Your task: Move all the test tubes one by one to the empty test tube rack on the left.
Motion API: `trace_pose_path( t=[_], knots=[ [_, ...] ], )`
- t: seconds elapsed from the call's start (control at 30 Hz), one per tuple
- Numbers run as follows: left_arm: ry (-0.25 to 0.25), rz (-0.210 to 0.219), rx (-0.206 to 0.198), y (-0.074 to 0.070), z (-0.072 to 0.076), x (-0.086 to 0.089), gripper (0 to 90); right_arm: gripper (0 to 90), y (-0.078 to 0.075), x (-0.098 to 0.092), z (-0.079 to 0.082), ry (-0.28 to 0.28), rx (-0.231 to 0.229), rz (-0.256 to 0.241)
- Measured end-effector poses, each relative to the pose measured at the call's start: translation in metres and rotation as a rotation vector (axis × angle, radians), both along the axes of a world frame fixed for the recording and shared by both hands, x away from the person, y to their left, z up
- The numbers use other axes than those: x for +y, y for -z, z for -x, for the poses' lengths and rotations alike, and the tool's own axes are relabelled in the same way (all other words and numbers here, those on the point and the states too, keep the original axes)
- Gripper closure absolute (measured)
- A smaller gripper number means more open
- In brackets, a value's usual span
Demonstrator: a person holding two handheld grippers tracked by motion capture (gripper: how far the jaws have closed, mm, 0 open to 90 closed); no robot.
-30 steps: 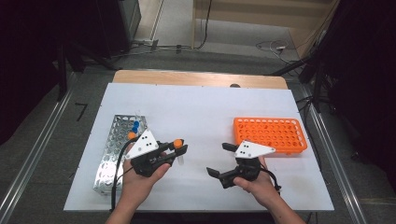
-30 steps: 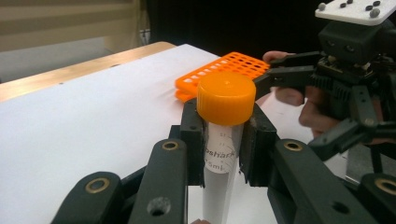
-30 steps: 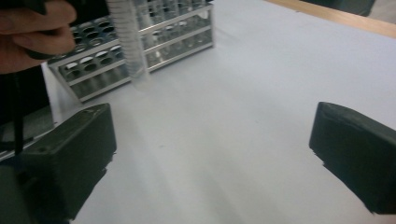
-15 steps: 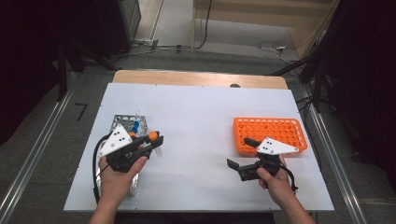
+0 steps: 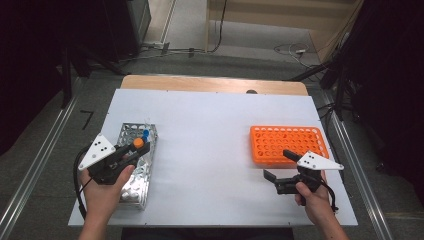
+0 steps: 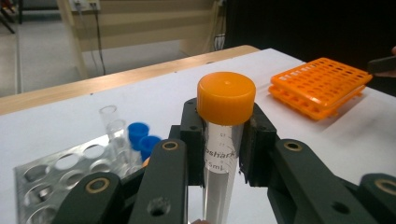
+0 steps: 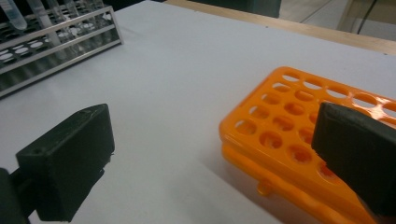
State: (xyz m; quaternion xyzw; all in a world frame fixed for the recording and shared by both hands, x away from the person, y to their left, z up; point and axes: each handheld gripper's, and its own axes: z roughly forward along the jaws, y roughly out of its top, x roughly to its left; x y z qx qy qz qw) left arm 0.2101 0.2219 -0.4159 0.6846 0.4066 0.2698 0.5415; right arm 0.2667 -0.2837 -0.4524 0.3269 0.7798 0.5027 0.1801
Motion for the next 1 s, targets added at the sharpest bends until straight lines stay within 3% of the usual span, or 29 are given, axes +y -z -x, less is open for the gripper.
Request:
trace_pose_path(
  t=[0.23, 0.47, 0.67, 1.0],
  knots=[
    [-0.049, 0.008, 0.003, 0.005, 0.002, 0.012, 74.7, 0.0, 0.002, -0.017, 0.006, 0.013, -0.005, 0.001],
    [-0.064, -0.008, 0.02, 0.014, -0.003, 0.01, 74.7, 0.0, 0.004, -0.027, 0.002, 0.034, 0.003, -0.007],
    [-0.072, -0.054, 0.048, 0.016, -0.004, 0.01, 74.6, 0.0, 0.007, -0.028, 0.0, 0.04, 0.012, -0.007],
    [-0.073, -0.072, 0.12, 0.023, -0.003, 0.011, 74.2, 0.0, 0.01, -0.029, -0.003, 0.044, 0.021, -0.002]
  ],
)
